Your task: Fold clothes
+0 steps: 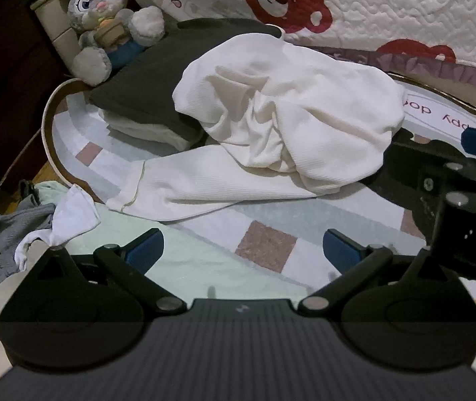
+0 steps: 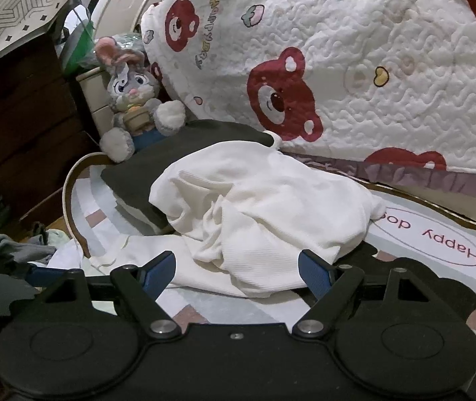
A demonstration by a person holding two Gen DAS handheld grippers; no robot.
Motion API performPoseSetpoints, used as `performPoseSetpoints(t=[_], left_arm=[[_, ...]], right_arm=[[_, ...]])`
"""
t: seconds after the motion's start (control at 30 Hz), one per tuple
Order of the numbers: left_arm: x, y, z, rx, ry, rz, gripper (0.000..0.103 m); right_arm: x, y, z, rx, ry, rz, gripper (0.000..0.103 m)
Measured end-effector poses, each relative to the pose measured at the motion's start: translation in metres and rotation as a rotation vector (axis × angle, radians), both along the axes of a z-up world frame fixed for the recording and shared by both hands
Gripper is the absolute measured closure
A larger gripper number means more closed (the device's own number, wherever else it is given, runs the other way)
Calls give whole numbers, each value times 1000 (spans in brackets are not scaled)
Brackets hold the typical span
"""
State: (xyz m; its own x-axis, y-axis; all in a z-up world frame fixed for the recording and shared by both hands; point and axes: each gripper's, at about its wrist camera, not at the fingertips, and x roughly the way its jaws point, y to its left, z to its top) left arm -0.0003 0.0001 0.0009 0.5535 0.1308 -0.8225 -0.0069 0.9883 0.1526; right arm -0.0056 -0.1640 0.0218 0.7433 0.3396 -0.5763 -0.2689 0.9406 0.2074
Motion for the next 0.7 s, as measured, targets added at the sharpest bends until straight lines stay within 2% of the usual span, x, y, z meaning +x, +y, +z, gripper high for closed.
performPoseSetpoints(t=[0.33, 0.7], left_arm=[[-1, 0, 4, -63, 1, -38, 2], [-1, 1, 1, -73, 16, -28, 1]], right_arm=[[-1, 0, -2, 21, 26, -10, 19], [-1, -3, -4, 37, 40, -18, 19]])
